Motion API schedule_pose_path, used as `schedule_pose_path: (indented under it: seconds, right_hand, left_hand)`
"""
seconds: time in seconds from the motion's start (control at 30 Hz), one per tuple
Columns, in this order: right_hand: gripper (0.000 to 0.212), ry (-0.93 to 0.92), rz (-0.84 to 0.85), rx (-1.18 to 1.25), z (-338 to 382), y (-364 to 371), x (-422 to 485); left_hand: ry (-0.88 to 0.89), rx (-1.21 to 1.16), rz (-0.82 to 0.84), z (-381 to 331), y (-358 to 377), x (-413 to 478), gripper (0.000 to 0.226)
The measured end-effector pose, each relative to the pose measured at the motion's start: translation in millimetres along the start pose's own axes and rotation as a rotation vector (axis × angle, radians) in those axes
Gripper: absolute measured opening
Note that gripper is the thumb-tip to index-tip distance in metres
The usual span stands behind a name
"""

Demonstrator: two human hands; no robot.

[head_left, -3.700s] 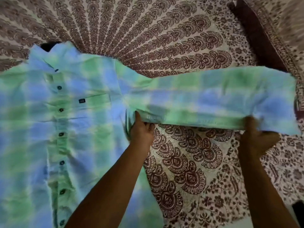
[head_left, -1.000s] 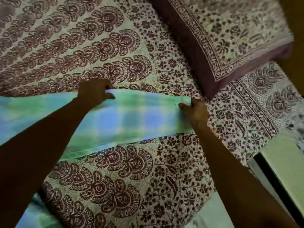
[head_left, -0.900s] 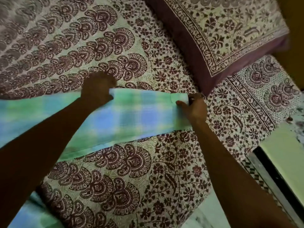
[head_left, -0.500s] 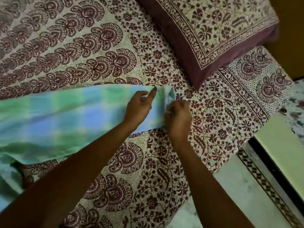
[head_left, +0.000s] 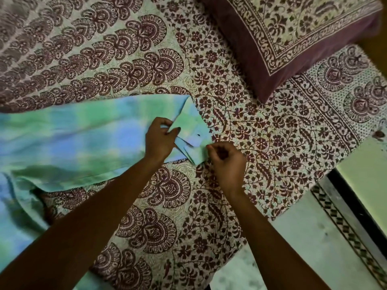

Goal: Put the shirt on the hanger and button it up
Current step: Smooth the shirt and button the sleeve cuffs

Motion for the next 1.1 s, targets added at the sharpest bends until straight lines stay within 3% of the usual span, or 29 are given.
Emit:
schedule_pose_path:
  seconds: [0.07, 0.17, 0.3, 0.37, 0.43, 0.57, 0.63, 0.7, 0.77, 0.83, 1.0, 1.1]
  right_hand:
    - [0.028, 0.015, -0.004, -0.145, 4.3, 7.7, -1.8]
    - [0.055, -0.12, -0.033, -0.523, 23.6, 26.8, -6.1]
    - [0.062, -0.136, 0.014, -0.694, 27.1, 44.4, -2.8]
    - [0.065, -0.154, -0.052, -0.704, 28.2, 42.8, -2.9]
    - [0.063, -0.171, -0.098, -0.7, 32.7, 40.2, -3.0]
    - [0.049, -0.115, -0.015, -0.615, 30.5, 43.1, 3.1]
    - [0.039, -0.098, -0.024, -0.54, 27.7, 42.0, -1.1]
    - [0.03, -0.104, -0.042, -0.475, 25.9, 41.6, -8.5]
    - [0.027, -0.091, -0.074, -0.398, 24.0, 41.2, -14.3]
    - [0.028, -0.063, -0.101, -0.313, 20.7, 39.0, -16.1]
    - [0.027, -0.063, -0.067, -0.238, 23.2, 39.5, -21.2]
    - [0.025, 0.05, -0.075, -0.116, 17.2, 36.2, -20.7]
  left_hand:
    - [0.073, 0.071, -0.005, -6.8, -1.0, -2.8, 0.021]
    - [0.283, 0.231, 0.018, -22.1, 0.0, -13.7, 0.022]
    - [0.733, 0.75, 0.102, -43.0, 12.8, -32.5, 0.034]
    - [0.841, 0.785, 0.26, -40.3, 22.4, -38.7, 0.028]
    - [0.695, 0.593, 0.268, -35.6, 23.7, -42.9, 0.018]
    - [-0.074, -0.039, -0.105, 9.6, 3.1, -30.3, 0.011]
    - [-0.143, -0.131, -0.139, 14.9, 2.9, -30.6, 0.013]
    - [0.14, 0.162, -0.053, -7.3, 5.5, -32.3, 0.003]
    - [0.522, 0.518, 0.083, -27.8, 15.9, -41.0, 0.019]
    - [0.757, 0.797, 0.256, -30.4, 28.1, -45.7, 0.039]
    - [0.785, 0.982, 0.439, -20.5, 29.3, -31.5, 0.041]
    - [0.926, 1.083, 0.543, -26.9, 38.2, -27.1, 0.037]
Point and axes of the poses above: each hand's wrist, its own x-axis towards the middle knuckle, its own y-axis out of the palm, z = x × y, the point moved 7 cm from there along x, towards the middle knuckle, and after that the axes turned 15 degrees about -x, right-handed, at the moved point
